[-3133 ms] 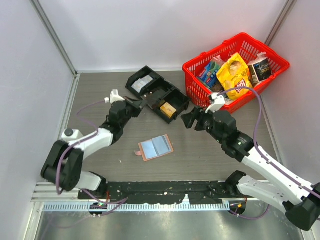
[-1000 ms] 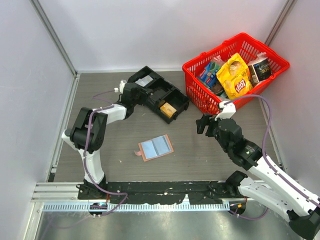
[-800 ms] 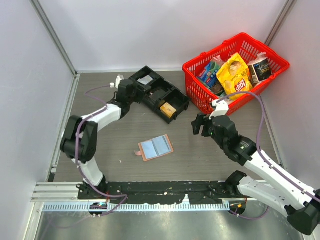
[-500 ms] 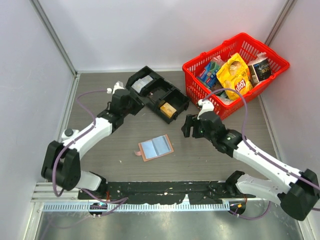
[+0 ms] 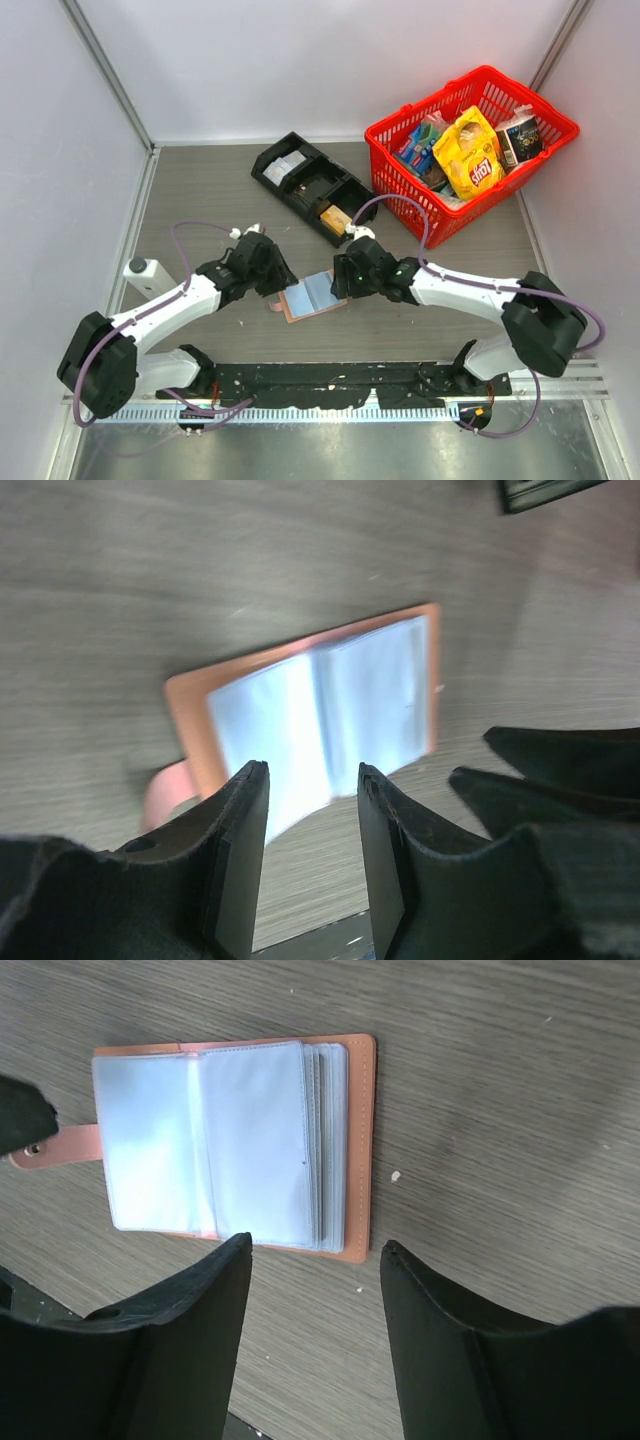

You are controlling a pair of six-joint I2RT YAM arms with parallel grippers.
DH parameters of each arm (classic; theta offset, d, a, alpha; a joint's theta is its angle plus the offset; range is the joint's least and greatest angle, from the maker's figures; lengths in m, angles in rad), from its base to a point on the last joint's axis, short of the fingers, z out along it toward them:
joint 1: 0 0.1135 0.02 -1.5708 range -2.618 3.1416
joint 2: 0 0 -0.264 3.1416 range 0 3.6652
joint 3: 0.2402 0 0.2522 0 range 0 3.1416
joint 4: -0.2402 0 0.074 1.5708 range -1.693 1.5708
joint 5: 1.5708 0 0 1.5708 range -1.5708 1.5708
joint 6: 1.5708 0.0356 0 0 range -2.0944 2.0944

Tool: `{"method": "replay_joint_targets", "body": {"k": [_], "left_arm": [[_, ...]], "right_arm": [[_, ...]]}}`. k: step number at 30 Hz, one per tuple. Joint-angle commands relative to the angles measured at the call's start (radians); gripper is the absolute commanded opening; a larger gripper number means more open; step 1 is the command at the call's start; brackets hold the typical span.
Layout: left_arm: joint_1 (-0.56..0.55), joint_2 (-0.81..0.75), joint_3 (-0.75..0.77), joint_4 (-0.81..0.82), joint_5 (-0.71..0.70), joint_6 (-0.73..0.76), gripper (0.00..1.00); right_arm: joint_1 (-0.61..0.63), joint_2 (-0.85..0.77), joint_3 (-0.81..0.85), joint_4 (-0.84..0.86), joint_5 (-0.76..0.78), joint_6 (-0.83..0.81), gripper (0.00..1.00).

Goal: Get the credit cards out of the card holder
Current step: Remove the credit card from the card holder.

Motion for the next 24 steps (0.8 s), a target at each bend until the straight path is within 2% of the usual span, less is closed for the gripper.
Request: {"method": "replay_joint_targets", "body": {"k": [1, 6, 10, 18, 20, 24], "left_arm": [[-0.003, -0.017, -0.011, -0.139, -0.056, 0.027, 0.44], [-0.002, 0.008, -0.012, -0.212, -0.082, 0.047, 0.44], [-0.005, 0.041, -0.026, -0.213, -0.047, 0.056, 0.43], [-0.011, 0.097, -0.057, -0.154, 0.024, 0.042, 0.31], [-0.012, 0.104, -0.058, -0.143, 0.033, 0.037, 0.29], [-0.017, 0.112, -0.065, -0.121, 0.045, 0.030, 0.24]], "right_arm": [[0.014, 0.064, 0.069, 0.057, -0.028, 0.040, 0.58], [0.029, 0.116, 0.100, 0.052, -0.049, 0.034, 0.49], [0.033, 0.160, 0.115, 0.052, -0.048, 0.037, 0.46], [0.041, 0.210, 0.124, 0.054, -0.048, 0.029, 0.45], [0.043, 0.216, 0.126, 0.052, -0.089, 0.028, 0.45], [0.049, 0.214, 0.135, 0.048, -0.091, 0.025, 0.41]]}}
